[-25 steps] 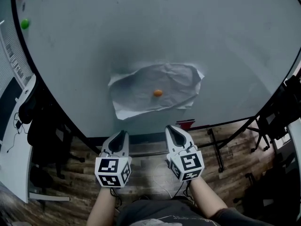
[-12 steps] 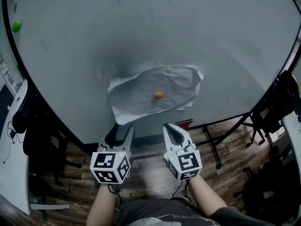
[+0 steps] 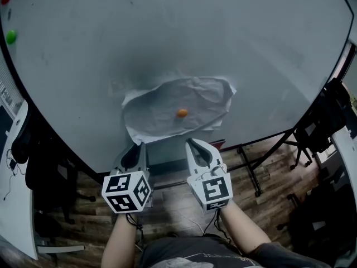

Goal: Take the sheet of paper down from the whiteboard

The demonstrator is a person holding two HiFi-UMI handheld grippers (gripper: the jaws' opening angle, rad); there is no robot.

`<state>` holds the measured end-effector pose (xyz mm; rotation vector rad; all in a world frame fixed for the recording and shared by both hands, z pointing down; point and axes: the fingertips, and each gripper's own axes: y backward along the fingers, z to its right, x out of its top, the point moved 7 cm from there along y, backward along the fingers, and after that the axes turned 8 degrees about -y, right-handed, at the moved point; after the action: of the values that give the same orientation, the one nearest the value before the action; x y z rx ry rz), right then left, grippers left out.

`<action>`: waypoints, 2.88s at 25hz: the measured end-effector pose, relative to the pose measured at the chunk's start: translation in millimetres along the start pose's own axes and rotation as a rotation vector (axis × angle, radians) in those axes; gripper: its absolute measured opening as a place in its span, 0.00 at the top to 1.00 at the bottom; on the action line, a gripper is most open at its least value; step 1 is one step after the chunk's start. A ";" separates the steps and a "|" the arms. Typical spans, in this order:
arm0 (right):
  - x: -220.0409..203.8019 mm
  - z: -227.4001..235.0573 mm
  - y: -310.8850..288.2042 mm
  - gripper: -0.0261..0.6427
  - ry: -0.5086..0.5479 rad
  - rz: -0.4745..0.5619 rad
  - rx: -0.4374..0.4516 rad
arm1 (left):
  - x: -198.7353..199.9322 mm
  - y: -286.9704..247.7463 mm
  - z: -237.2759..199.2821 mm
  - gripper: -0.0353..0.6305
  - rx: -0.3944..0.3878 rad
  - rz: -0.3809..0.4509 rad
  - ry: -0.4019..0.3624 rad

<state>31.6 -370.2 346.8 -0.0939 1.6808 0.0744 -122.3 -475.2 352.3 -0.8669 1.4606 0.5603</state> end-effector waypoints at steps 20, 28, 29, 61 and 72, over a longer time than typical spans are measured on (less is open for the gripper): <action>50.1 2.3 -39.7 0.78 0.161 0.061 -0.126 | 2.6 0.7 2.2 0.93 -0.023 0.023 0.014; 57.0 -2.0 -48.9 0.78 0.219 0.082 -0.224 | 2.6 -0.4 2.7 0.93 -0.038 0.018 0.013; 56.5 -2.8 -49.0 0.78 0.224 0.086 -0.232 | 1.9 -0.1 3.3 0.93 -0.040 0.016 0.013; 37.6 2.4 -48.6 0.80 0.244 0.077 -0.188 | -9.4 -4.3 9.9 0.93 -0.043 0.027 0.078; 38.0 1.1 -41.1 0.80 0.233 0.122 -0.171 | -7.1 2.3 8.1 0.93 -0.044 0.041 0.077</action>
<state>32.8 -411.7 309.2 -0.1324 1.9102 0.3089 -119.6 -466.2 358.1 -0.9027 1.5436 0.5974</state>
